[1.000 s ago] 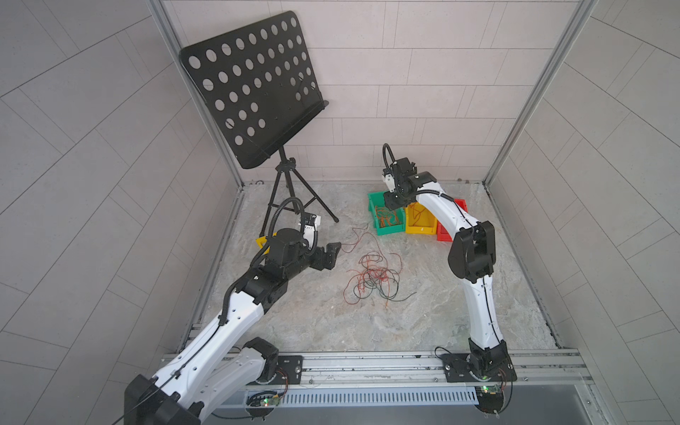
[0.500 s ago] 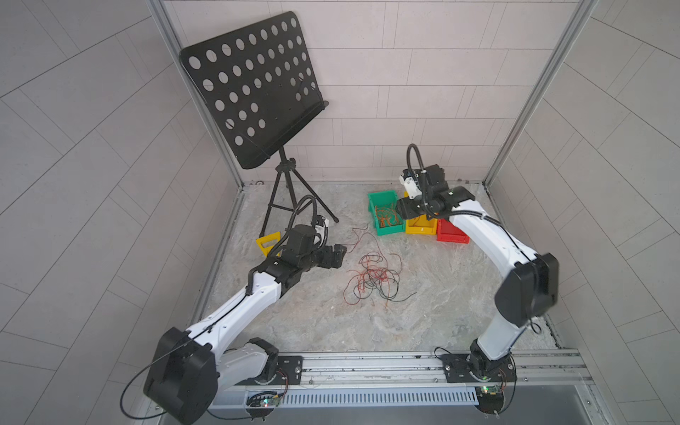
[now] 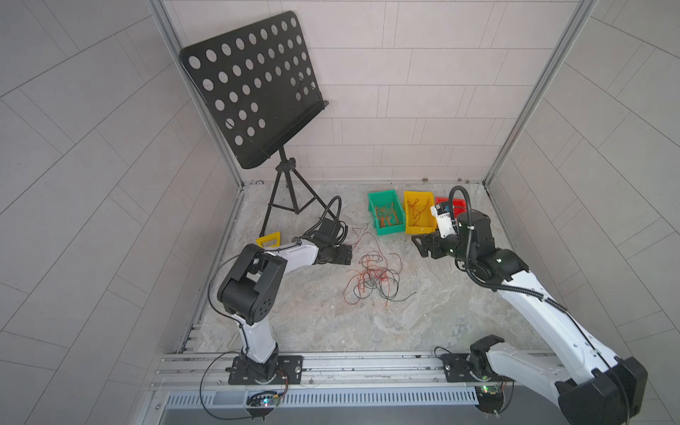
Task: Untangle and sort cables by color
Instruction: Untie the cable.
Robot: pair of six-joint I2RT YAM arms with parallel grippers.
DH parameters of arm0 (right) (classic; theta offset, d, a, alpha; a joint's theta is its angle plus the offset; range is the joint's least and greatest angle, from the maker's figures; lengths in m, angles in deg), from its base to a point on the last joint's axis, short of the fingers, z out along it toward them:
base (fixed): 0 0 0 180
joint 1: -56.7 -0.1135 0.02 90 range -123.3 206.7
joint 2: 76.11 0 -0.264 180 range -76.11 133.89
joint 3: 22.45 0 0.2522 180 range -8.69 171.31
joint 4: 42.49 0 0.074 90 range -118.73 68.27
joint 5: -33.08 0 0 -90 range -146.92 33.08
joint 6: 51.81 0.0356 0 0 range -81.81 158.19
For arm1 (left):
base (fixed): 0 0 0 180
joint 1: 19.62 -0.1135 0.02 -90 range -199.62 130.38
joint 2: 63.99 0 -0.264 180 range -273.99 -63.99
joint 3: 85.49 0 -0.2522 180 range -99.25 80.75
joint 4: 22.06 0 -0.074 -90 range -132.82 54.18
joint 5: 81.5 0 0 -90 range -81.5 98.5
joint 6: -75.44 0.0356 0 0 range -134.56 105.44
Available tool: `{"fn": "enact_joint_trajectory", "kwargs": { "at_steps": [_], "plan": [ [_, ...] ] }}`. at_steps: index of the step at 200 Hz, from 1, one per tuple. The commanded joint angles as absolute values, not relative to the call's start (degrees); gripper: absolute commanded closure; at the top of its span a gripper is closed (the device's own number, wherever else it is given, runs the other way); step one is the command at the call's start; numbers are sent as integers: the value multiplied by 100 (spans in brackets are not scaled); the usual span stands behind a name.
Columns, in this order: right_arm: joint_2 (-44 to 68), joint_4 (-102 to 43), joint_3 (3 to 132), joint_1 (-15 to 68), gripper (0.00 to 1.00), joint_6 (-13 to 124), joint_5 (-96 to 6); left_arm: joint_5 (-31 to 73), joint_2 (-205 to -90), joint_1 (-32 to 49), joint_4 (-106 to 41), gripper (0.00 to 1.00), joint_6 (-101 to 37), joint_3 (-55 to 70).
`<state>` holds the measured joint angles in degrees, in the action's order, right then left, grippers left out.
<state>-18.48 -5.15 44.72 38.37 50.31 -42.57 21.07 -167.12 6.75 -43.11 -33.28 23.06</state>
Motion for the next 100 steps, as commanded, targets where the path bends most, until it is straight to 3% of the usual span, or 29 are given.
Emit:
{"fn": "enact_joint_trajectory", "kwargs": {
  "at_steps": [1,46,81,100],
  "plan": [
    [-2169,-596,4383,3844,9,5190,-4123,2064,-16988,642,-4207,24,-3528,2157],
    [-2570,-431,4193,3844,9,5199,-4184,2285,-17405,630,-4009,50,-3681,1891],
    [-2667,-333,4072,3855,8,5146,-4198,2386,-17327,622,-3822,83,-3655,1912],
    [-2659,-415,3967,3851,8,5124,-4107,2437,-17076,622,-3783,94,-3515,1949]
  ]
}}
